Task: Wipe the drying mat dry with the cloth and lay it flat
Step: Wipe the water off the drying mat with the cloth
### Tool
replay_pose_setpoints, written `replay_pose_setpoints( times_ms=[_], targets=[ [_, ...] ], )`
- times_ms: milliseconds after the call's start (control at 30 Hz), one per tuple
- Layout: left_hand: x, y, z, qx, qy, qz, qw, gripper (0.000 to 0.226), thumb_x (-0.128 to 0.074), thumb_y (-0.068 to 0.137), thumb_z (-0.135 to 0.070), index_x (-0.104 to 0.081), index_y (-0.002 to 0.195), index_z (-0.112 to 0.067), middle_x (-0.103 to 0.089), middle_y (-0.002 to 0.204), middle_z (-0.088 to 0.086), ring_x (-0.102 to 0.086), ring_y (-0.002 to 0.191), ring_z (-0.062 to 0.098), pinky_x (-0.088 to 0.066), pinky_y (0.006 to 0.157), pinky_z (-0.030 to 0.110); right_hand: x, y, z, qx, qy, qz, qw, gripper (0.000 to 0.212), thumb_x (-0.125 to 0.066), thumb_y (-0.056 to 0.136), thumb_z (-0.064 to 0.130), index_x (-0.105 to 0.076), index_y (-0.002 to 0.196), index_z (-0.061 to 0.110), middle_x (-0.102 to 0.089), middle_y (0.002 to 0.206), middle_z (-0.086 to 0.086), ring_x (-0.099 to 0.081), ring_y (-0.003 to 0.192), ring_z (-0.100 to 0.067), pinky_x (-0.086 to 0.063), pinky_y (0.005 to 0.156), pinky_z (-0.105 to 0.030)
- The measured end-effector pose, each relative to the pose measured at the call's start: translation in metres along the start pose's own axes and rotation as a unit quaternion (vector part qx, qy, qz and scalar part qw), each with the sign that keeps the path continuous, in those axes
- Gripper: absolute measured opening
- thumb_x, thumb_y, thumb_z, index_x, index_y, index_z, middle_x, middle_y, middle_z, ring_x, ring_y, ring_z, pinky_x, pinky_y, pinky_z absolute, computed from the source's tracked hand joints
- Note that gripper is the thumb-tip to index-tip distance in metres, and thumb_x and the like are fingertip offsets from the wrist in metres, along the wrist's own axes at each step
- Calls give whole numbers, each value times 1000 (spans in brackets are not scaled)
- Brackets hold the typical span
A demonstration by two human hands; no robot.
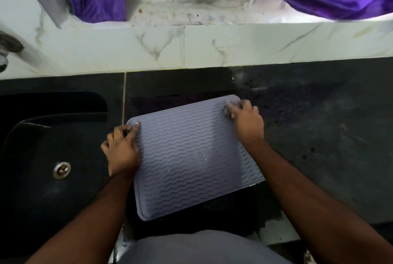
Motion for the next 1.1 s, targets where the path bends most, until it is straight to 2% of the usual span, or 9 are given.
replay_pose_setpoints(
  times_ms=[100, 233, 333, 433, 600, 700, 800, 967, 1100],
  targets=[
    [0, -2, -1, -7, 36, -5, 999, 53, -40, 90, -29, -55, 140, -36, -48, 130, 8, -46, 112, 35, -34, 96, 54, -11, -9, -15, 21, -32, -16, 999, 52, -43, 103, 17, -42, 149, 41, -44, 139, -10, -47, 108, -34, -45, 87, -45],
    [0, -6, -8, 2, 73, -12, 997, 48, -50, 97, -20, -54, 143, -31, -55, 128, 8, -49, 109, 34, -36, 94, 53, -1, 2, -45, -69, -50, -14, 996, 54, -46, 101, 18, -37, 151, 36, -43, 136, -13, -47, 111, -37, -49, 87, -48],
    [0, -14, -14, 23, 81, -5, 996, 49, -51, 96, -15, -54, 144, -26, -60, 130, 8, -51, 112, 34, -39, 95, 52, 1, -2, -18, 65, 6, -13, 998, 51, -49, 102, 20, -41, 150, 36, -45, 138, -12, -48, 111, -38, -51, 87, -48],
    [1, -23, -9, 60, 0, 25, 998, 47, -49, 98, -17, -54, 144, -26, -58, 141, 7, -53, 121, 36, -43, 100, 52, -14, -22, 9, 167, 14, 28, 985, 53, -46, 103, 20, -40, 151, 40, -46, 144, -8, -47, 116, -37, -46, 93, -45],
    [12, -50, 1, 38, -56, 33, 997, 42, -59, 96, -18, -61, 138, -18, -57, 144, 5, -56, 128, 30, -44, 108, 45, -10, -22, -9, 61, 64, 7, 996, 55, -49, 102, 24, -34, 155, 21, -46, 142, -16, -50, 113, -39, -48, 89, -48],
    [3, -65, 7, 17, -22, 56, 998, 45, -58, 98, -20, -57, 142, -17, -45, 155, 2, -44, 142, 26, -37, 116, 46, 0, -31, 15, 48, 170, -3, 984, 66, -57, 100, 23, -27, 155, 4, -39, 146, -21, -46, 125, -39, -44, 104, -45],
    [0, -71, 4, 32, 13, 92, 995, 48, -46, 102, -25, -47, 150, -20, -30, 163, -3, -24, 152, 19, -24, 121, 50, -9, -52, 63, 73, 299, 51, 950, 70, -67, 93, 26, -36, 151, 2, -34, 146, -20, -39, 135, -35, -31, 118, -38],
    [8, -71, -13, -5, 130, 132, 983, 51, -33, 105, -27, -35, 155, -17, -20, 167, -2, -4, 156, 24, -9, 122, 54, -34, -92, 98, 141, 212, 77, 964, 60, -59, 95, 43, -45, 150, 22, -46, 136, -13, -43, 126, -34, -37, 110, -49],
    [5, -72, -13, -58, 117, 169, 977, 57, -32, 106, -24, -19, 161, -22, 7, 169, -10, 13, 155, 24, -2, 124, 55, -29, -96, 105, 153, 197, 90, 964, 52, -58, 97, 20, -46, 148, 23, -51, 132, -15, -51, 120, -32, -44, 106, -45]
  ],
)
Point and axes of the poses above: each hand's wrist, its own y-axis towards the middle knuckle, its own x-axis out of the back of the hand, z = x × y, the point moved 7 cm from there along y, towards the middle knuckle
